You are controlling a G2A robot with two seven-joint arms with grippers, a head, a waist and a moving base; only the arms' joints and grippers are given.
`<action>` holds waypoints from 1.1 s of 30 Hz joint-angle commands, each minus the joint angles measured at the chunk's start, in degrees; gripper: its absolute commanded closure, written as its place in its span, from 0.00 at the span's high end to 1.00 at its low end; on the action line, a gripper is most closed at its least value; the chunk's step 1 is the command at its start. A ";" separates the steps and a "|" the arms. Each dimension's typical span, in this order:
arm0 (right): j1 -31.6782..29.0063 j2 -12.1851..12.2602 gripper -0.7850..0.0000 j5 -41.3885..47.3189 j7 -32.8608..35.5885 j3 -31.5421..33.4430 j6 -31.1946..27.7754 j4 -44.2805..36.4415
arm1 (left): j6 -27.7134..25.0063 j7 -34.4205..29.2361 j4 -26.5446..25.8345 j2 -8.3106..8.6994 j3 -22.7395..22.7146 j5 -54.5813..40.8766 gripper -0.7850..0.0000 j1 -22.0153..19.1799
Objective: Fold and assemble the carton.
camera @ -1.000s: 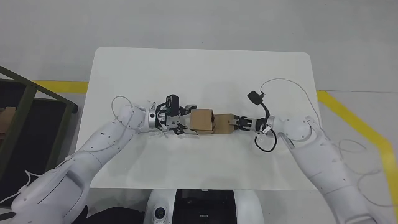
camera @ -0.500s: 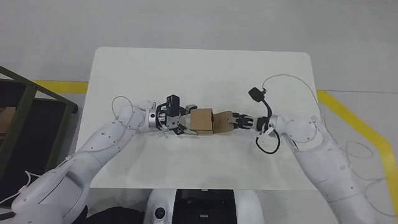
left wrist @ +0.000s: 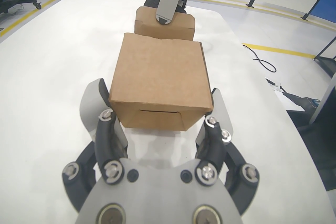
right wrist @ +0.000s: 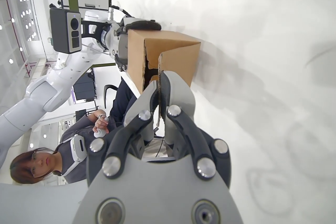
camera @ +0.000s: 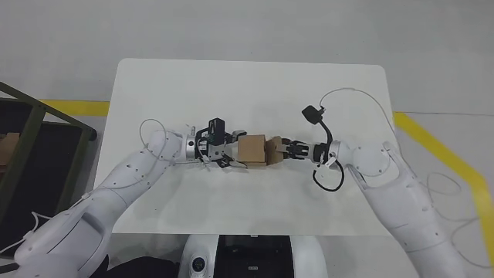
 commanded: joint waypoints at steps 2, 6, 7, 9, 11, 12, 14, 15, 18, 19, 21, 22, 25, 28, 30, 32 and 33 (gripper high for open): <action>1.05 -0.30 0.00 0.41 -0.18 -1.16 0.68 0.36 | -0.11 -0.24 -0.30 0.01 -0.07 0.04 0.82 0.01; 2.32 -0.67 0.00 1.81 -0.25 -2.18 1.17 2.41 | -0.06 -0.48 -0.35 0.04 -0.26 -0.03 0.83 0.04; 2.54 -0.74 0.06 2.54 -0.18 -2.26 1.33 3.25 | -0.11 -0.56 -0.29 0.04 -0.31 -0.07 0.83 0.06; 3.02 -0.87 0.36 3.78 0.19 -2.43 1.37 4.90 | -0.29 -0.70 -0.23 0.05 -0.34 -0.05 0.83 0.07; 3.39 -1.00 0.74 5.29 0.69 -2.58 1.07 6.46 | -0.46 -0.79 -0.13 0.05 -0.37 -0.14 0.83 0.08; 3.56 -1.07 1.00 6.19 1.06 -2.66 0.86 7.21 | -0.46 -0.82 -0.12 0.04 -0.38 -0.15 0.83 0.09; 3.96 -1.20 1.00 7.72 1.69 -2.82 0.39 8.84 | -0.43 -0.85 -0.11 0.01 -0.38 -0.15 0.83 0.12; 4.19 -1.29 1.00 8.58 2.14 -2.96 0.15 9.60 | -0.42 -0.85 -0.11 0.00 -0.37 -0.15 0.83 0.13; 4.88 -1.52 1.00 10.78 3.39 -3.37 -0.61 11.63 | -0.49 -0.95 -0.10 -0.03 -0.36 -0.08 0.83 0.10; 5.08 -1.60 1.00 11.42 3.76 -3.53 -0.82 12.19 | -0.50 -0.95 -0.09 -0.04 -0.37 -0.08 0.83 0.10; 5.38 -1.75 1.00 12.79 4.39 -3.80 -1.26 13.23 | -0.50 -0.89 -0.14 -0.04 -0.39 -0.01 0.83 0.07; 5.44 -1.86 1.00 14.36 5.20 -3.92 -1.69 13.72 | -0.45 -0.86 -0.13 -0.04 -0.41 0.05 0.82 0.06; 5.96 -2.06 1.00 16.52 6.70 -4.24 -2.57 15.29 | -0.35 -0.76 -0.15 -0.02 -0.47 0.18 0.82 0.09; 6.35 -2.25 1.00 16.87 7.27 -4.90 -3.76 15.91 | -0.48 -0.68 -0.22 -0.01 -0.49 0.23 0.83 0.13; 6.59 -2.42 0.94 17.41 7.67 -5.39 -4.77 16.02 | -0.51 -0.64 -0.31 -0.01 -0.48 0.29 0.83 0.16; 6.74 -2.62 0.82 18.61 8.09 -5.81 -6.27 16.21 | -0.46 -0.66 -0.43 -0.03 -0.45 0.36 0.82 0.19; 6.89 -2.71 0.71 18.91 8.11 -5.97 -6.87 16.46 | -0.49 -0.69 -0.46 -0.03 -0.44 0.42 0.83 0.18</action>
